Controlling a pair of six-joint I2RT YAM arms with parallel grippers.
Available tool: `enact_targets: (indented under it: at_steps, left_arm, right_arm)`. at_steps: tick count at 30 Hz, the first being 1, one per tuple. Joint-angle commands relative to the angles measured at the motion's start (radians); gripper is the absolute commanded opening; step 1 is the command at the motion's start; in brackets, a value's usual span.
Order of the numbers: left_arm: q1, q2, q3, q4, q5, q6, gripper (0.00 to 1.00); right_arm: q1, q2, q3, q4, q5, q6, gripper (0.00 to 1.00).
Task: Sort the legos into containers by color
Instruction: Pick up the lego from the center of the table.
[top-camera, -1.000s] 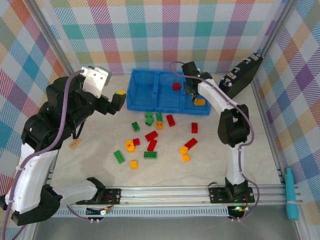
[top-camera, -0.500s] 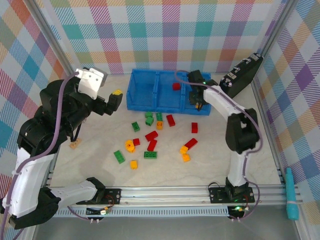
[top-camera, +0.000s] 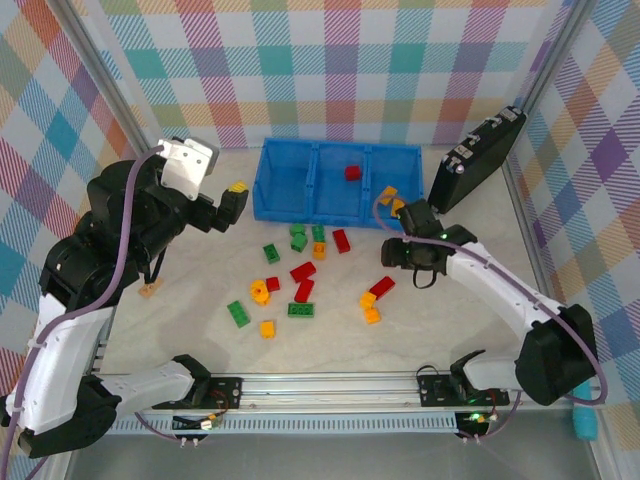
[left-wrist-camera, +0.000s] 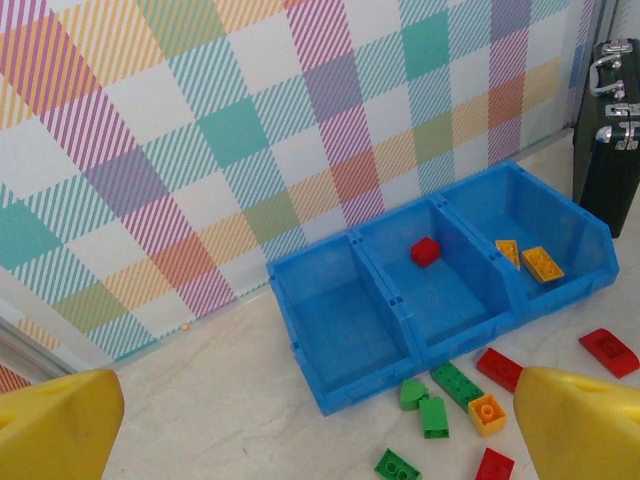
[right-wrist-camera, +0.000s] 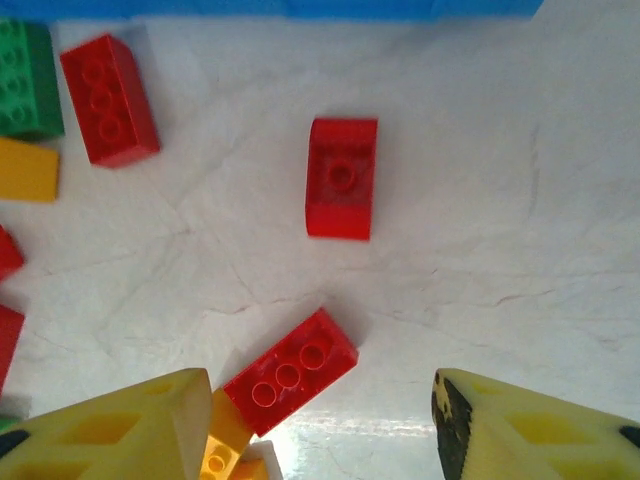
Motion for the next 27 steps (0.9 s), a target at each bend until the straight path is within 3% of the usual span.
enact_targets:
  at_steps: [1, 7, 16, 22, 27]
  left_arm:
    - [-0.016, -0.016, -0.005, 0.030, 0.018, 0.008, 1.00]
    - [-0.020, -0.033, 0.000, 0.019, 0.029, 0.014, 1.00]
    - [-0.027, -0.040, -0.019, 0.026, -0.002, 0.029, 1.00]
    - [-0.030, -0.043, -0.025, 0.029, -0.029, 0.047, 1.00]
    - [-0.032, -0.034, -0.028, 0.034, -0.045, 0.056, 1.00]
  right_arm:
    - [0.013, 0.027, -0.050, 0.152, -0.038, 0.009, 0.63]
    - [0.020, 0.166, -0.045, 0.261, 0.078, -0.038, 0.68]
    - [0.020, 0.461, 0.139, 0.188, 0.175, -0.066, 0.72]
    - [0.017, 0.554, 0.190, 0.121, 0.191, -0.009, 0.60]
    - [0.016, 0.568, 0.196, 0.109, 0.202, -0.007, 0.45]
